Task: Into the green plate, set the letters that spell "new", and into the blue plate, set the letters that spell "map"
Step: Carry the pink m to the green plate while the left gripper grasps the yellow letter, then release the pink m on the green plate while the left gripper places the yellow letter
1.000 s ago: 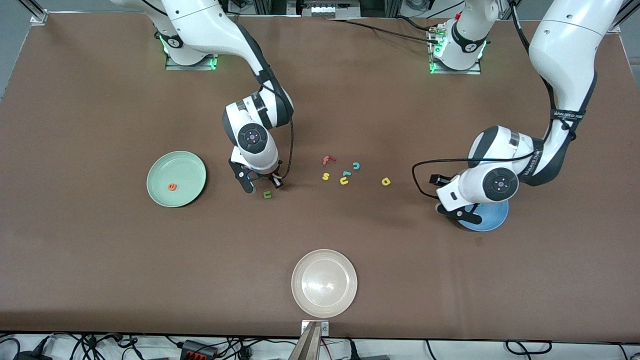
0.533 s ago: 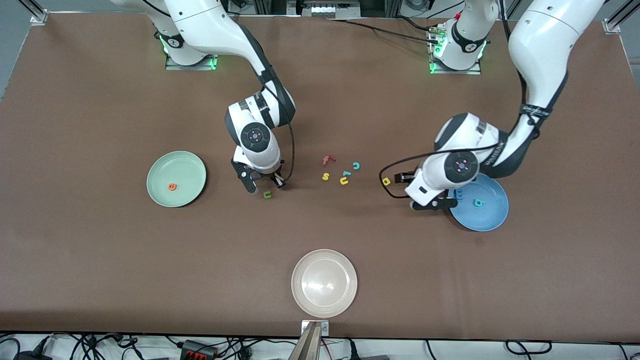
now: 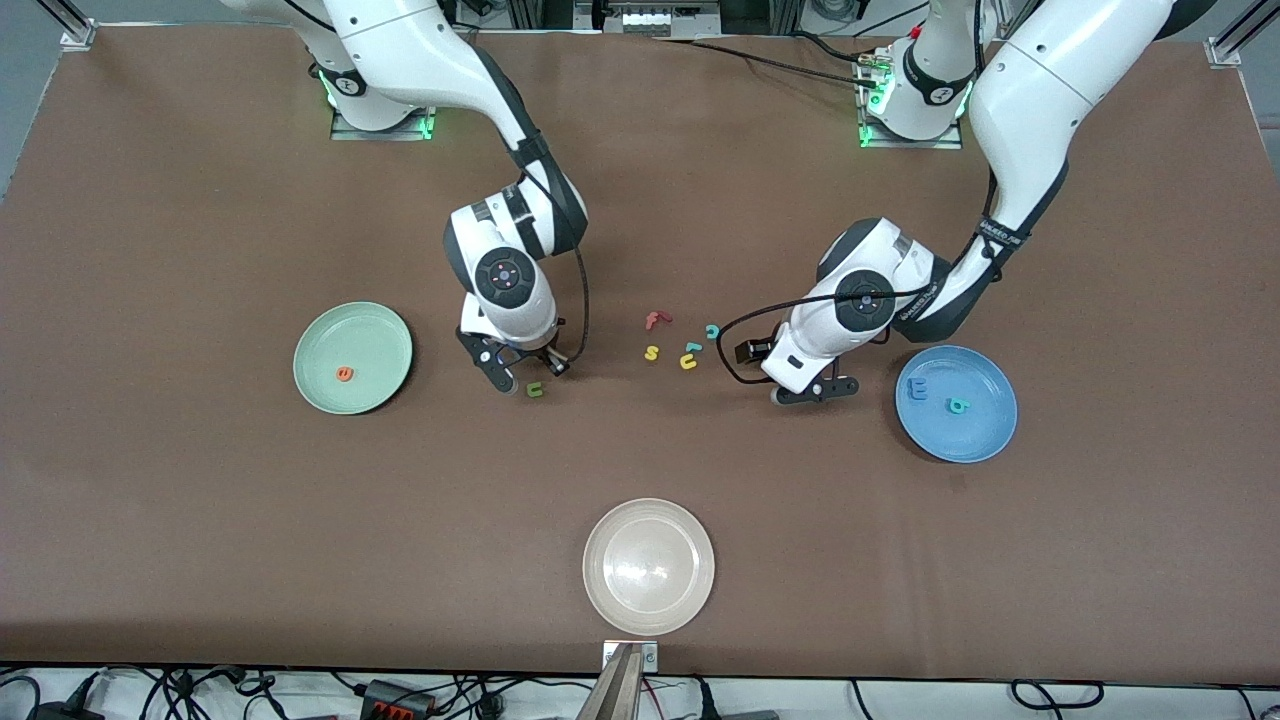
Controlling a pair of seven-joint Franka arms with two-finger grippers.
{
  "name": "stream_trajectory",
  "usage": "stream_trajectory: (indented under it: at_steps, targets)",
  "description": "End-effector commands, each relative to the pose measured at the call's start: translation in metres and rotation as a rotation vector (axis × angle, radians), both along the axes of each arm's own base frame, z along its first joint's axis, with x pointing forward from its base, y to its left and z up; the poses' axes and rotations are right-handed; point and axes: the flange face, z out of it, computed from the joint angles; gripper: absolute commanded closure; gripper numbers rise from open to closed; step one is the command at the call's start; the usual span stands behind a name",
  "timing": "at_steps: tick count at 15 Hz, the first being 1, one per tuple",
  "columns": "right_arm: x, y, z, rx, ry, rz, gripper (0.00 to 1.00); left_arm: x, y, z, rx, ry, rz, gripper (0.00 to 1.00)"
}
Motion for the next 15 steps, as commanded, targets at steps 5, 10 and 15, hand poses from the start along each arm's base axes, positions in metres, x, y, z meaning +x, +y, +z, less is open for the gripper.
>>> stream_trajectory:
  at_steps: [5,10,15]
  targets:
    - [0.029,-0.134,0.069,-0.01,0.163,0.271,0.91,0.002,0.003,-0.011,0.03,-0.031,-0.029,0.45]
    - [0.039,-0.214,0.059,0.005,0.214,0.435,0.9,0.003,0.006,-0.019,0.046,-0.05,-0.051,0.48]
    - [0.046,-0.251,0.033,-0.005,0.202,0.474,0.88,-0.001,-0.003,-0.032,0.013,-0.053,-0.051,0.6]
